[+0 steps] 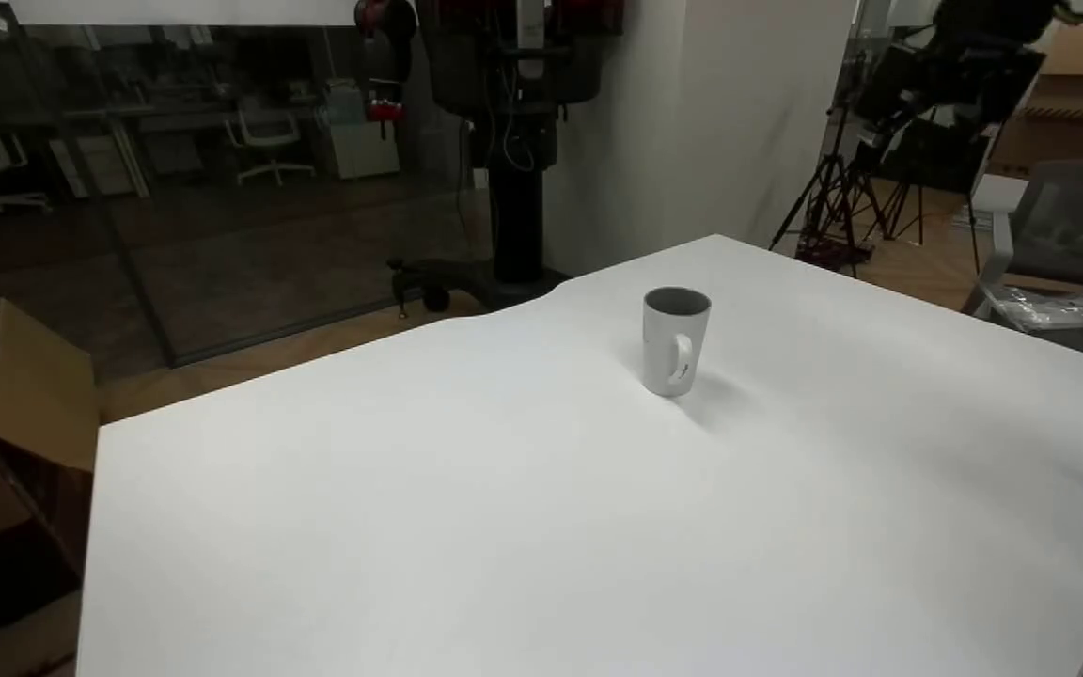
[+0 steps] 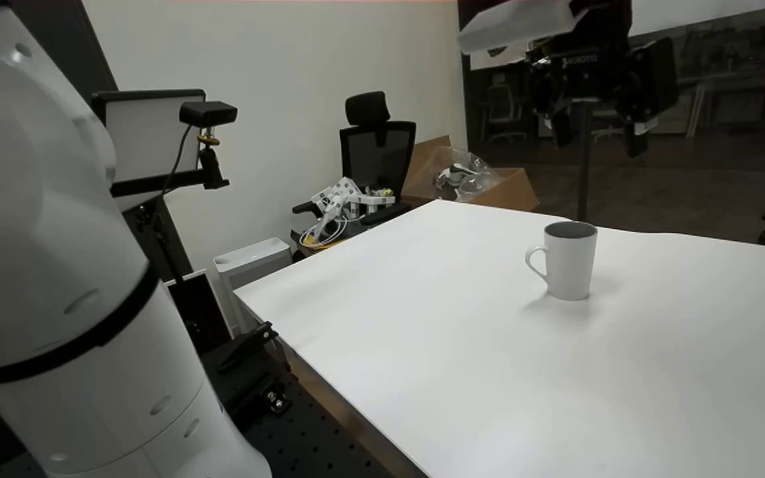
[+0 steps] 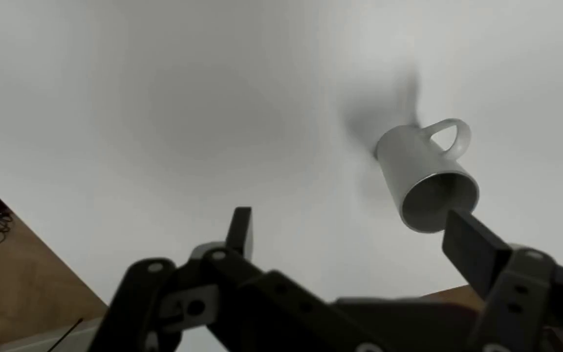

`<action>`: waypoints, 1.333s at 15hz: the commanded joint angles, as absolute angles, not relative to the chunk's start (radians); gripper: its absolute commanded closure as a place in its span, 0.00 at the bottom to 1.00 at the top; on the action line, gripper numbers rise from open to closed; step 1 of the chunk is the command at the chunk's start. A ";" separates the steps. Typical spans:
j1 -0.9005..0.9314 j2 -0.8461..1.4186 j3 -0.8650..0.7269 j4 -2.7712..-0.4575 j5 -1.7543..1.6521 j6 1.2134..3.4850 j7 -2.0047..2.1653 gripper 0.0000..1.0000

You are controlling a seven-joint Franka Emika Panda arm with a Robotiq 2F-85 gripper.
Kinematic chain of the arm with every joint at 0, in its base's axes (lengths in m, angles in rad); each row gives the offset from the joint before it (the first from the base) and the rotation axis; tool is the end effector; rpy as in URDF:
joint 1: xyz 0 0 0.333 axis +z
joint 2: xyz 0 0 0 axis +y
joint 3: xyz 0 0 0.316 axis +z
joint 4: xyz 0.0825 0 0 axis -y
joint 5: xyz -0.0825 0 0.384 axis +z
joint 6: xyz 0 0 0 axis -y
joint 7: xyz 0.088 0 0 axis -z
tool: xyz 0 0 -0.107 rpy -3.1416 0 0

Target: Move the mug to the center of the table

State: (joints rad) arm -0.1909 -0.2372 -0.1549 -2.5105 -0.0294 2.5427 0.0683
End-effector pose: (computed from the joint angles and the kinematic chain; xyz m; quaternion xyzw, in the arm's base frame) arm 0.4383 -0.1577 0.3934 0.9720 -0.1933 0.1330 0.0101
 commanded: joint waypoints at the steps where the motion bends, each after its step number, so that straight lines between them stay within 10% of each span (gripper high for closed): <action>1: -0.194 -0.211 -0.150 -2.504 -0.038 2.566 0.078 0.00; 9: -0.243 -0.087 -0.115 -2.472 -0.254 2.917 0.182 0.00; 20: -0.152 0.034 -0.124 -2.359 -0.118 2.644 0.111 0.00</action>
